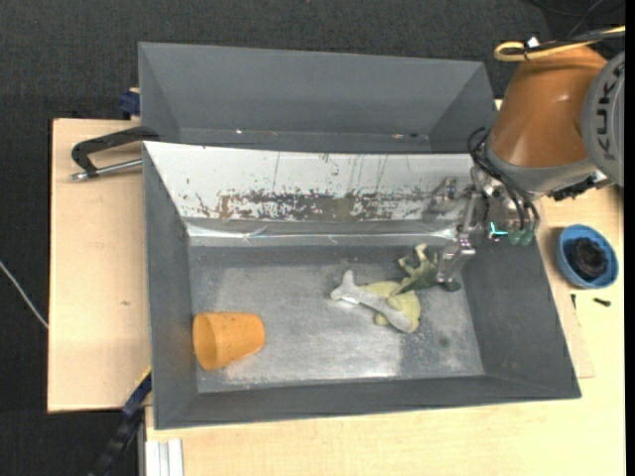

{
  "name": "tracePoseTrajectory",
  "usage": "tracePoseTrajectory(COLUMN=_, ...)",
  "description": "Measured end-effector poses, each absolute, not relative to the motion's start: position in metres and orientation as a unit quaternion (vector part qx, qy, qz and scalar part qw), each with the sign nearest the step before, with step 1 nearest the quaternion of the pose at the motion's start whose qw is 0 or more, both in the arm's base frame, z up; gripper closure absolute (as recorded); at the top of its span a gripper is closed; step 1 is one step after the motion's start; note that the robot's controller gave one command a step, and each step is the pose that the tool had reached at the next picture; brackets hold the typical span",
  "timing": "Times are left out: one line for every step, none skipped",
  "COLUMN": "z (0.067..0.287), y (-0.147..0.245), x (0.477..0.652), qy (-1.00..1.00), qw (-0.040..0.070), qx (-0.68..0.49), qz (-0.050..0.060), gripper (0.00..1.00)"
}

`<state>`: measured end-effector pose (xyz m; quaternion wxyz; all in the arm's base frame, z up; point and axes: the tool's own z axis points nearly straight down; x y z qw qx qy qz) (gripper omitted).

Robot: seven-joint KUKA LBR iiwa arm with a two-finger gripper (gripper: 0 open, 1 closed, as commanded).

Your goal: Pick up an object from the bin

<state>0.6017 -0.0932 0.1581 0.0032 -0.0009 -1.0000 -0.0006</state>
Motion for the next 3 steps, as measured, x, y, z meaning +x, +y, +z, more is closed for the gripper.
tracePoseTrajectory(z=0.083, y=-0.084, x=0.581, qy=-0.995, qw=-0.003, qx=-0.102, qz=0.0, gripper=0.0)
tracePoseTrajectory(z=0.084, y=-0.084, x=0.581, qy=-0.995, qw=-0.002, qx=-0.101, qz=0.0, gripper=1.0)
tracePoseTrajectory(z=0.254, y=-0.109, x=0.565, qy=-0.995, qw=-0.008, qx=-0.103, qz=0.0, gripper=1.0)
